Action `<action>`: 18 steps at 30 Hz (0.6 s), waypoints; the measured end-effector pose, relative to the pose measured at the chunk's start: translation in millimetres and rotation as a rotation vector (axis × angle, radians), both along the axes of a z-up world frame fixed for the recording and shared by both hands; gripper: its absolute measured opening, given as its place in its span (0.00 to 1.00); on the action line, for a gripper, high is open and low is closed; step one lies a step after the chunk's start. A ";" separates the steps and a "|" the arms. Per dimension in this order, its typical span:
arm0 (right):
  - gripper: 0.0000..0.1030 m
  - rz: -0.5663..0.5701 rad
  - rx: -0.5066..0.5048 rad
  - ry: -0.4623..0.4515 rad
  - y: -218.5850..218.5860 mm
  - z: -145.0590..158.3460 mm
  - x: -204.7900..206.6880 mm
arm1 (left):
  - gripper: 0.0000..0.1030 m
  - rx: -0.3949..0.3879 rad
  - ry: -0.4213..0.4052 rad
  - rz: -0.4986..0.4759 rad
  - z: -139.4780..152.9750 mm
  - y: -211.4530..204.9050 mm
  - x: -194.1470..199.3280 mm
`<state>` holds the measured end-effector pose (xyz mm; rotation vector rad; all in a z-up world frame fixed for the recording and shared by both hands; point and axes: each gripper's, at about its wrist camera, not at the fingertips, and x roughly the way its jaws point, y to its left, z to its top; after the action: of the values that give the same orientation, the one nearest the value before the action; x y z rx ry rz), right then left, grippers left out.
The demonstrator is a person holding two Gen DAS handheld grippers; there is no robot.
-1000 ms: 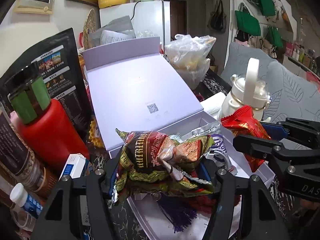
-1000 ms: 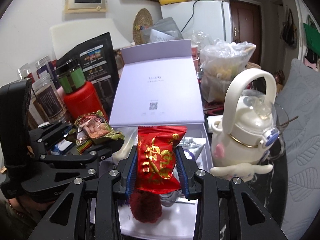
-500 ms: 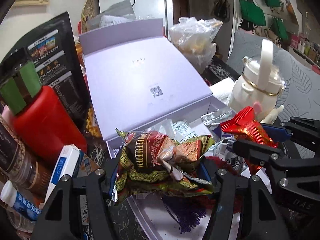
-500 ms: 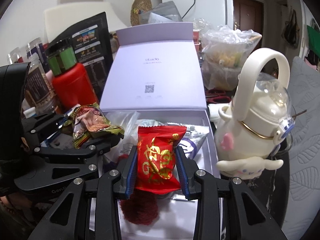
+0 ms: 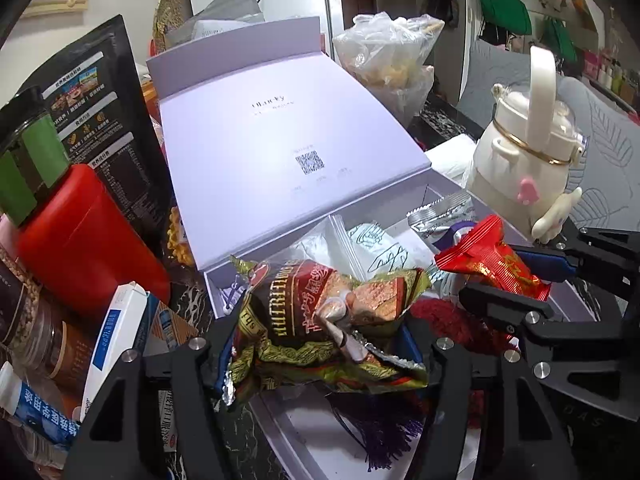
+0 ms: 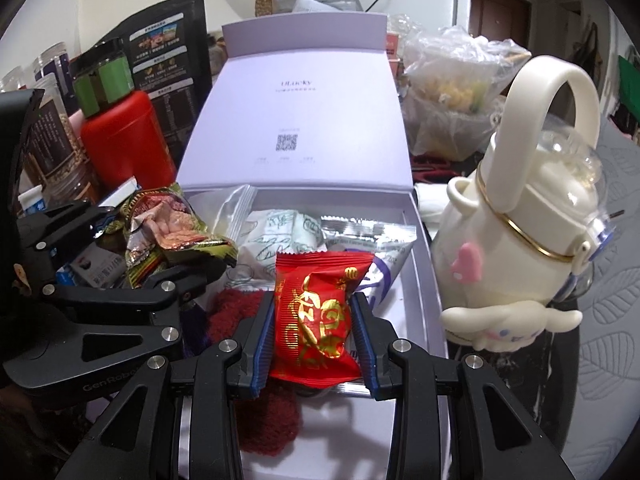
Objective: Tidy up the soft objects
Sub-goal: 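Lower both grippers into the box and open them to release packet and snack bag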
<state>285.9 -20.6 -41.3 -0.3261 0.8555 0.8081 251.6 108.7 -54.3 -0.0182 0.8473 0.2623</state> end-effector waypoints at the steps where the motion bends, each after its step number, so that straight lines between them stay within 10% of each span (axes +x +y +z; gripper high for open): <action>1: 0.35 -0.002 -0.003 0.004 0.3 -0.9 1.0 | 0.61 -0.003 0.006 0.000 -1.3 0.5 0.4; 18: 0.36 -0.013 -0.026 0.025 2.4 -2.1 5.9 | 0.64 -0.061 0.099 -0.006 -17.5 4.8 6.8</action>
<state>291.9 -18.1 -43.4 -0.3337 0.8909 0.7911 258.4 113.5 -71.7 -0.0601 0.9538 0.2331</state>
